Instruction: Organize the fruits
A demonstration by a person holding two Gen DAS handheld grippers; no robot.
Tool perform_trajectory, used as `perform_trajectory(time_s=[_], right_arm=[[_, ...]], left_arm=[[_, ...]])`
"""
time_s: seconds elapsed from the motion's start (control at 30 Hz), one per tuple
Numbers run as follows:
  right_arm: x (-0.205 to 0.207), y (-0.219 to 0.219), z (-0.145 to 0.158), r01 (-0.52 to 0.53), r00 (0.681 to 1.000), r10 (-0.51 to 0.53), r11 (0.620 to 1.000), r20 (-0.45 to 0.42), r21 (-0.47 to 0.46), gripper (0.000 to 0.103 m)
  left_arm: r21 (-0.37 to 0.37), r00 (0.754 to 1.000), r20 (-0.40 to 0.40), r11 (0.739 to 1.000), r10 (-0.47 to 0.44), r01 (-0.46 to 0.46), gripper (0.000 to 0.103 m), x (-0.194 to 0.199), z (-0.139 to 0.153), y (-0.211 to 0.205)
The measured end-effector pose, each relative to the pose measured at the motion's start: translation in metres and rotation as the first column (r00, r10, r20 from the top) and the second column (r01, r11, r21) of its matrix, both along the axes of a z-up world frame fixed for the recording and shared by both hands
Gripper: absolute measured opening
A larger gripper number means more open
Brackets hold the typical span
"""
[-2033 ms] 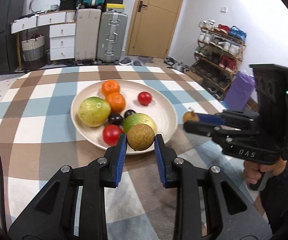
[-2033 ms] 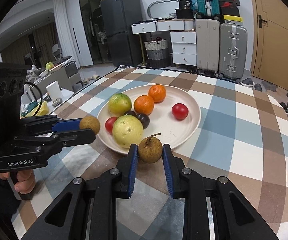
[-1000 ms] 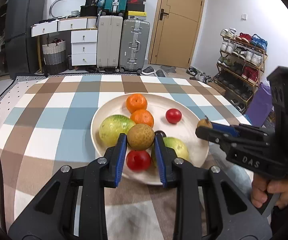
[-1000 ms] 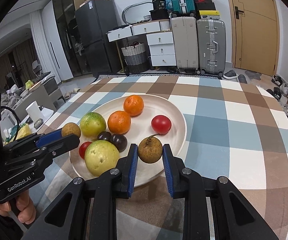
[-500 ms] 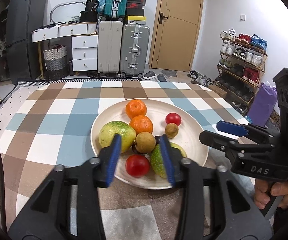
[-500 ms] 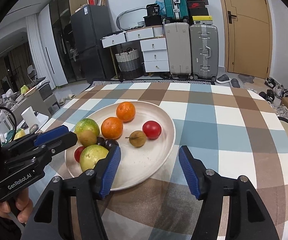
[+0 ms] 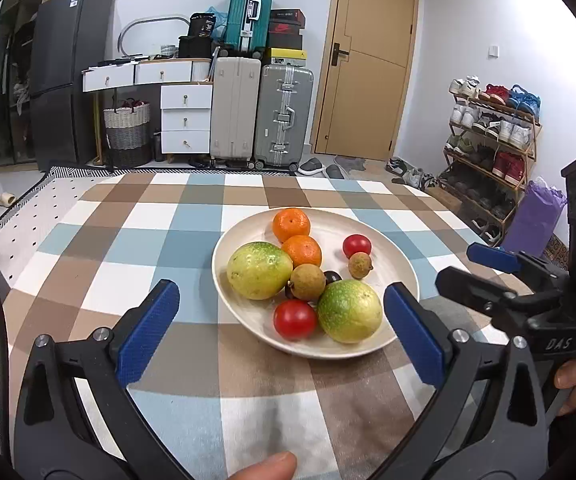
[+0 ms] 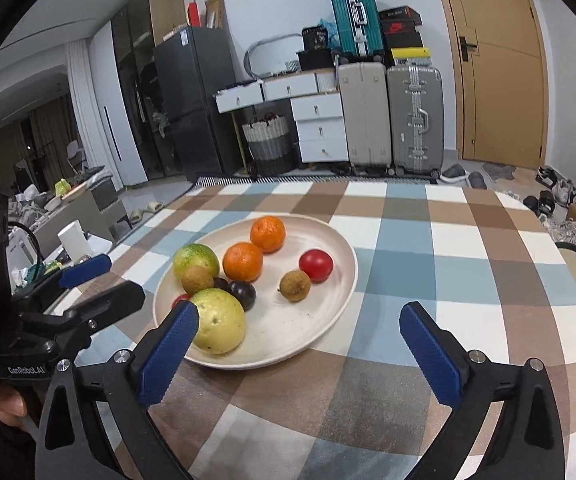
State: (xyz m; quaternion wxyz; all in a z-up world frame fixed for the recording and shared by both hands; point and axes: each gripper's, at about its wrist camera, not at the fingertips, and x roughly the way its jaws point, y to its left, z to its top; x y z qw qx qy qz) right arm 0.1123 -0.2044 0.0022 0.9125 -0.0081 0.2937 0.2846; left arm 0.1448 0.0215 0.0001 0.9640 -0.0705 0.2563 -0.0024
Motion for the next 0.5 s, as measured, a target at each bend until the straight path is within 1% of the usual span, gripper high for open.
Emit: perform_trajectory(time_s=[0.13, 0.33, 0.5], right_arm=[[-0.010, -0.002, 0.004, -0.027, 0.999, 0.026, 0.999, 0.031, 0.030, 0.103], [-0.034, -0.007, 0.007, -0.037, 0.997, 0.036, 0.999, 0.067, 0.018, 0.103], [-0.045, -0.012, 0.010, -0.043, 0.995, 0.040, 0.999, 0.094, 0.034, 0.103]], left_arm=[[-0.009, 1.000, 0.011, 1.000, 0.002, -0.002, 0.102, -0.009, 0.001, 0.001], [-0.008, 1.000, 0.006, 1.000, 0.001, -0.001, 0.102, -0.026, 0.002, -0.003], [0.041, 1.000, 0.014, 0.999, 0.000, -0.001, 0.102, -0.040, 0.003, -0.010]])
